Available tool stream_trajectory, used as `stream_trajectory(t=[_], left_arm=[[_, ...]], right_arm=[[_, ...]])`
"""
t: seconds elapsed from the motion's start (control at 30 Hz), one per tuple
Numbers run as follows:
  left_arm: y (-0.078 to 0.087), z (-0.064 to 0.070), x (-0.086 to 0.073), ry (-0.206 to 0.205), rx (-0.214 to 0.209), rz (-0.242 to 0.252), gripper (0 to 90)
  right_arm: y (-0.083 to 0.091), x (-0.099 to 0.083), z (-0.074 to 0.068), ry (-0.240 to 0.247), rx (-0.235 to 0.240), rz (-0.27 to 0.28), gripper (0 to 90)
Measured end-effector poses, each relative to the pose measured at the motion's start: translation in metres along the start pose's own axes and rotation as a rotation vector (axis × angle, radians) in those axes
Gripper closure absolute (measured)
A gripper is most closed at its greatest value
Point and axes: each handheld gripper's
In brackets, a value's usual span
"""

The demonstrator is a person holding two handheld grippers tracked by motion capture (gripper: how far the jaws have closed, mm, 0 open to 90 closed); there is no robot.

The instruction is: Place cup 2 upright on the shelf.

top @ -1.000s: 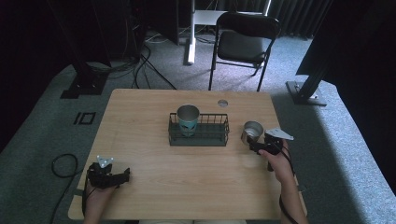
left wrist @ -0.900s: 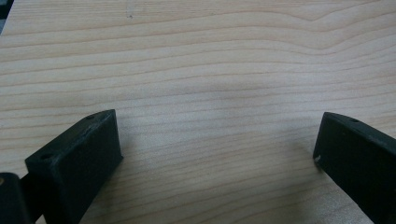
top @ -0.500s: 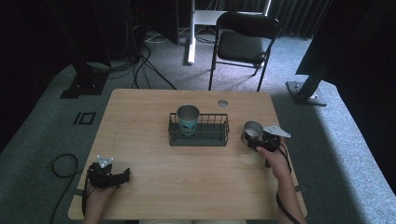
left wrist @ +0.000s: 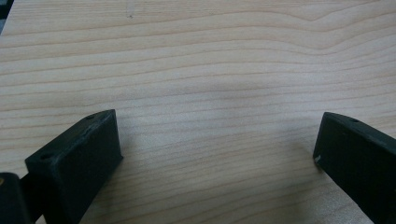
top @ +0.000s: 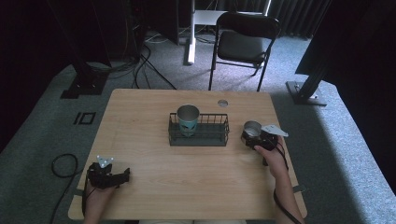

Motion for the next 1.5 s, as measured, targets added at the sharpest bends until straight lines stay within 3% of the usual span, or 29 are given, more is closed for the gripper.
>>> stream_trajectory(t=[0.27, 0.7, 1.5], left_arm=[[0.0, 0.0, 0.0, 0.0, 0.0, 0.0, 1.3], [0.0, 0.0, 0.0, -0.001, 0.0, 0.0, 1.3], [0.0, 0.0, 0.0, -0.002, -0.002, 0.0, 1.3]], right_arm=[[-0.002, 0.004, -0.002, -0.005, -0.009, 0.042, 12.8], [0.006, 0.007, 0.002, -0.048, -0.027, 0.023, 13.5], [0.016, 0.018, -0.003, -0.055, -0.007, 0.012, 13.6]])
Point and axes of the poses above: each handheld gripper's, and its own axes: y roughly backward along the jaws, x roughly out of its top, z roughly to its right
